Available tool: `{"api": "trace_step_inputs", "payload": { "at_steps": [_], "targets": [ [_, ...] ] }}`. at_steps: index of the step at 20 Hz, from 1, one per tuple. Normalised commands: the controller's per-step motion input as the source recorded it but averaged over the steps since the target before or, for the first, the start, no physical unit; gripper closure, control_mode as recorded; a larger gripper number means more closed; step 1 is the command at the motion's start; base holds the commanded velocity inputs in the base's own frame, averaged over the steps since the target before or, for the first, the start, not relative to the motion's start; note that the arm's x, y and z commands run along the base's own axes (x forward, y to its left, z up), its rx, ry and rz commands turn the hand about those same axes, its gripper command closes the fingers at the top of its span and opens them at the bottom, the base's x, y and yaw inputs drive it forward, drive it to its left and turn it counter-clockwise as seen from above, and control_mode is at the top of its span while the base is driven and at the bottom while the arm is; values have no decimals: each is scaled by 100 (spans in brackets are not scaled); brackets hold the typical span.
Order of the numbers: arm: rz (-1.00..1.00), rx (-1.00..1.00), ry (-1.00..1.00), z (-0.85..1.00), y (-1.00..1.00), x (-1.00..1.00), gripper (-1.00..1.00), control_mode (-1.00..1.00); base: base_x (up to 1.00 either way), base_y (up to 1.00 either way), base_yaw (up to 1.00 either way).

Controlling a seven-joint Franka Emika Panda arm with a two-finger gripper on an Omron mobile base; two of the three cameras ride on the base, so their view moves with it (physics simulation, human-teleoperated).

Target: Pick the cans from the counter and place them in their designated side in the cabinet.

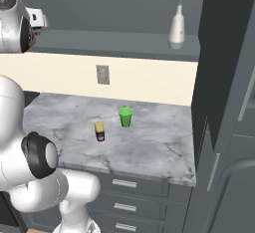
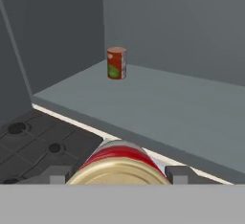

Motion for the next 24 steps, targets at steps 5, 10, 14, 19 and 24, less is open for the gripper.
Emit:
{"api": "trace_step_inputs", "payload": {
  "at_steps": [5, 10, 14, 19, 24],
  "targets": [
    [0, 0, 2, -1, 7, 17, 100, -100, 0, 0, 0],
    [0, 0, 3, 0, 5, 19, 100, -100, 0, 0, 0],
    [-1, -2, 2, 0, 3, 20, 100, -100, 0, 0, 0],
    [-1, -2, 2, 0, 4, 23, 100, -100, 0, 0, 0],
    [-1, -2, 2, 0, 6, 24, 100, -100, 0, 0, 0]
  ]
}}
